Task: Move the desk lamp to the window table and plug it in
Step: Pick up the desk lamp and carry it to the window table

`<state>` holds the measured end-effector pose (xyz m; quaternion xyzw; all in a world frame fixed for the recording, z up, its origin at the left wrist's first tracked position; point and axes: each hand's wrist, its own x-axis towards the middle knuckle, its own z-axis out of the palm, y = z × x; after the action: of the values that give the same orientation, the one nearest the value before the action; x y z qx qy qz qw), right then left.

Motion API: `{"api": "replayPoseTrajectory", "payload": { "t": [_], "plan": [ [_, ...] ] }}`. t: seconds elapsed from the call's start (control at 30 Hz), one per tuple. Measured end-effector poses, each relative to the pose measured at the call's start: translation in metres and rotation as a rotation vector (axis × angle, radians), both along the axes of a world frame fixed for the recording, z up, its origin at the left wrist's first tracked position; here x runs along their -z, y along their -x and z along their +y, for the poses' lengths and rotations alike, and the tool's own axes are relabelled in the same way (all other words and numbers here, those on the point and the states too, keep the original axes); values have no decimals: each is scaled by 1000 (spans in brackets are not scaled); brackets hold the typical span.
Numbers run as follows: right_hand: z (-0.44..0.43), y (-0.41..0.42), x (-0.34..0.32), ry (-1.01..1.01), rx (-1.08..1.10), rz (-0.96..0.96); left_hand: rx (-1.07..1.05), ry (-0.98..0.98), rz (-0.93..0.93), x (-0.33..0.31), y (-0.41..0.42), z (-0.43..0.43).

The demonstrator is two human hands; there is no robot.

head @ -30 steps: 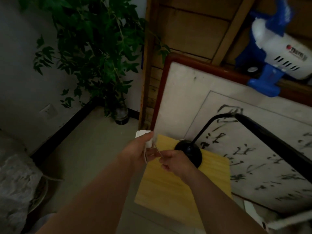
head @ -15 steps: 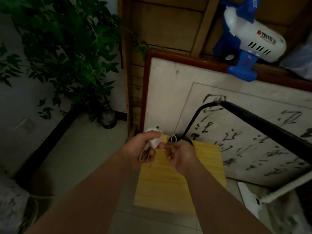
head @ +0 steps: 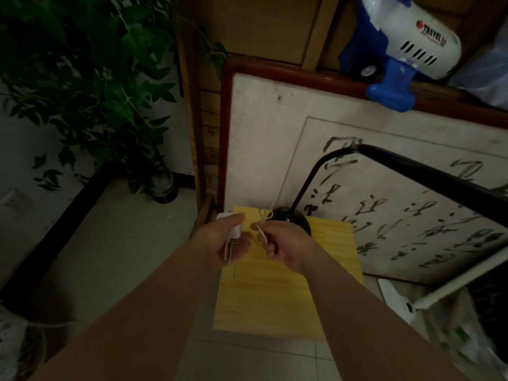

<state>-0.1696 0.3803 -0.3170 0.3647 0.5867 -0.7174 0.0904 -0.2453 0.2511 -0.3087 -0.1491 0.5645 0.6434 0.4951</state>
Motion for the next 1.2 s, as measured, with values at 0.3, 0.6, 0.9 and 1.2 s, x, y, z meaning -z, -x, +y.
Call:
{"api": "replayPoseTrajectory", "payload": {
  "t": [0.3, 0.6, 0.9, 1.2],
  "plan": [
    [2, 0, 21, -310, -59, -41, 118, -11, 80, 12, -3, 47],
    [44, 0, 54, -226, 346, -42, -111, 41, 152, 54, 24, 57],
    [98, 5, 96, -379, 389, -103, -113, 78, 181, 97, 24, 84],
    [128, 15, 148, -344, 318, -126, -91, 222, 358, 144, 25, 119]
  ]
}}
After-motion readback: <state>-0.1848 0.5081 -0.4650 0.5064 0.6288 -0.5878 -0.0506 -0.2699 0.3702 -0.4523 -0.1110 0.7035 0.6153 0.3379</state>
